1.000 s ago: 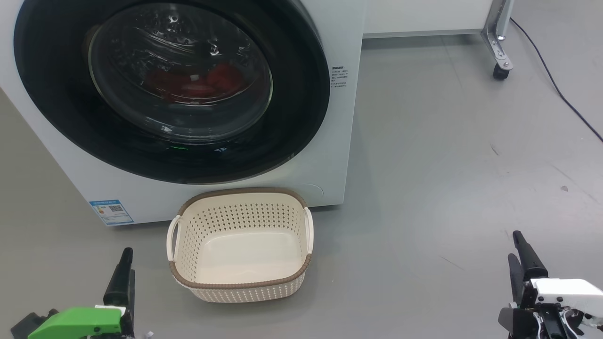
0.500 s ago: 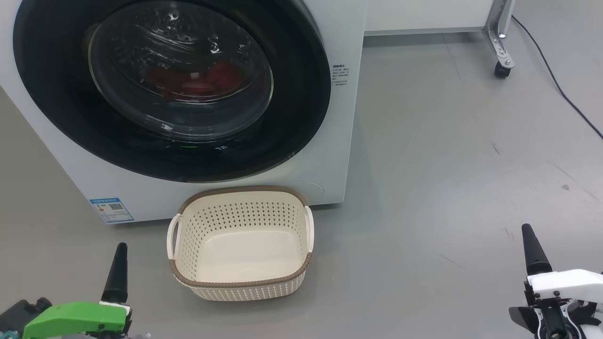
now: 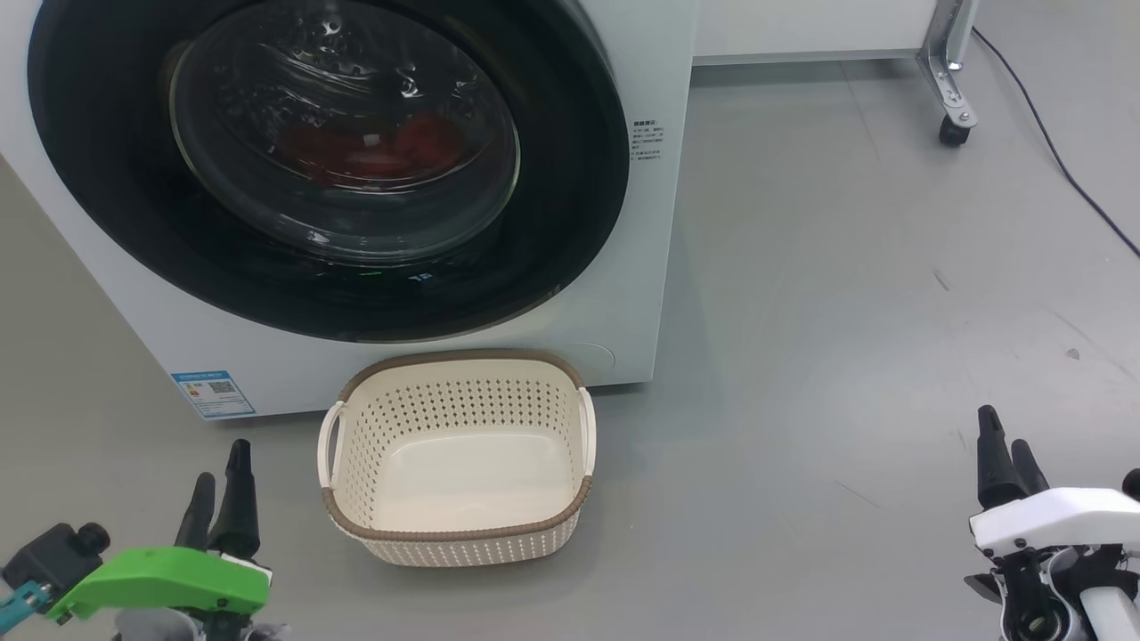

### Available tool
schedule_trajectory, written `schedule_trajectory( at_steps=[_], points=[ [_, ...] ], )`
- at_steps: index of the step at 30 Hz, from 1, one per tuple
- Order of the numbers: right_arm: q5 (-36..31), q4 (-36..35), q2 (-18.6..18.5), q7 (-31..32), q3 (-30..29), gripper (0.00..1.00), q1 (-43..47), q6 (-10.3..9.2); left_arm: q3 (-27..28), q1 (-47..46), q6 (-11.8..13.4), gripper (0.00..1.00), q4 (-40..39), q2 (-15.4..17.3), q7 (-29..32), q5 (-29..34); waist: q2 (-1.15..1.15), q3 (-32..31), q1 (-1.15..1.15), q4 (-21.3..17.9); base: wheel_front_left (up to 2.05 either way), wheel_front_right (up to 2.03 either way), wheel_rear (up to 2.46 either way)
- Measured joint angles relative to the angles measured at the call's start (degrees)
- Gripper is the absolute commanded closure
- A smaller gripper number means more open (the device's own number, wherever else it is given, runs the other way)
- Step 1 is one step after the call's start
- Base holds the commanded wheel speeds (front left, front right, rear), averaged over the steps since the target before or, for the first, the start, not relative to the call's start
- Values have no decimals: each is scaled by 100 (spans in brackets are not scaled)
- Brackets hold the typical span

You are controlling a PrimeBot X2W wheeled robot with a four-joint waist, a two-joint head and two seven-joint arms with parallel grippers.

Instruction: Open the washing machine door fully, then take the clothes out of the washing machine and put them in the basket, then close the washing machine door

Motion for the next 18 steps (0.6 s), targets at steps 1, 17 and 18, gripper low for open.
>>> schedule_trajectory(
  at_steps=[1,17,18],
  points=[
    [-87,-3,-1,-29,35,0,0,-11,-11,-1,18,0,-22,8,-7,130,0,2,0,3,0,0,0],
    [-1446,-11,-26,-336,558,0,-3,-296,-335,-2,315,0,-160,16,-339,1714,0,50,0,27,0,0,0],
    [-1524,-12,-27,-359,578,0,-4,-300,-353,-2,316,0,-165,16,-344,1773,0,53,0,26,0,0,0]
  ],
)
